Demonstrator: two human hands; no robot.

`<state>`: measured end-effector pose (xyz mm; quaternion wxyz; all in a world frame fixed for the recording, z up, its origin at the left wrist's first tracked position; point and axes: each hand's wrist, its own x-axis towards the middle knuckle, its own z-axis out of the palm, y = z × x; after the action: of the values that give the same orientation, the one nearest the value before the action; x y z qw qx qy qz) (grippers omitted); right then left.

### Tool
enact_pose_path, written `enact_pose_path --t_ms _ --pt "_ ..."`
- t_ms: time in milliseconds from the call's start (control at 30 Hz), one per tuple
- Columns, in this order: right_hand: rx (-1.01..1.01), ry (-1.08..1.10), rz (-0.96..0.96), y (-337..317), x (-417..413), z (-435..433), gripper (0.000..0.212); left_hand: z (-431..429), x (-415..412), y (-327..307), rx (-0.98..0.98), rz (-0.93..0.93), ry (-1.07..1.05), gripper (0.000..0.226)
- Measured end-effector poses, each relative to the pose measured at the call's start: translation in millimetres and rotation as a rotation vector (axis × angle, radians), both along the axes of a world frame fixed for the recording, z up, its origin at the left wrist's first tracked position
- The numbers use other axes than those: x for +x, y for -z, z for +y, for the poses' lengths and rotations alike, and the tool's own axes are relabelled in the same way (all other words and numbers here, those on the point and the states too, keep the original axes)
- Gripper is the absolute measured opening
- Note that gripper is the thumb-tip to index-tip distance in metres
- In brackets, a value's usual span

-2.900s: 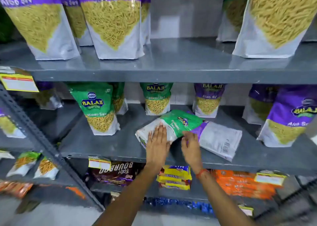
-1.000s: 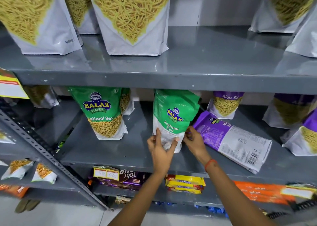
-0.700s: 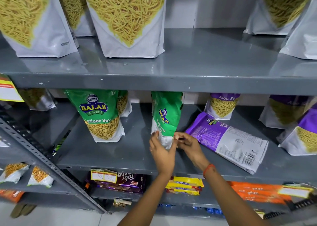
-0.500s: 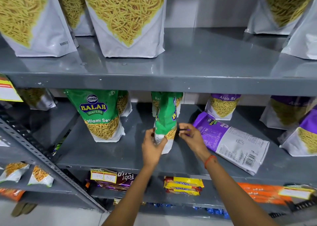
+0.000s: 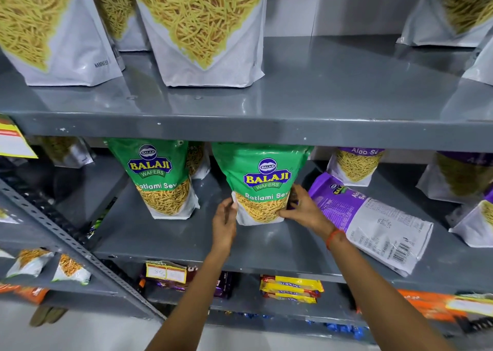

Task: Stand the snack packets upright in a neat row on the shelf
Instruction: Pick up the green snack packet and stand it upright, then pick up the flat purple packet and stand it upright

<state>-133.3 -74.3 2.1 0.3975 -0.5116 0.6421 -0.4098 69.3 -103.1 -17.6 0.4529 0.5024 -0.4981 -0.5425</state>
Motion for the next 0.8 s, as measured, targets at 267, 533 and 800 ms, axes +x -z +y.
enact_pose_path --t_ms 267,533,800 --pt "-0.019 0.109 0.127 4 11 10 0.064 -7 0 6 -0.020 -0.074 0.213 0.057" --pt "-0.122 0.143 0.063 -10 16 25 0.073 23 -8 -6 -0.267 -0.257 0.045 0.085" --pt "-0.056 0.418 0.752 -11 -62 80 0.060 106 -108 -3 -0.482 -0.371 0.129 0.064"
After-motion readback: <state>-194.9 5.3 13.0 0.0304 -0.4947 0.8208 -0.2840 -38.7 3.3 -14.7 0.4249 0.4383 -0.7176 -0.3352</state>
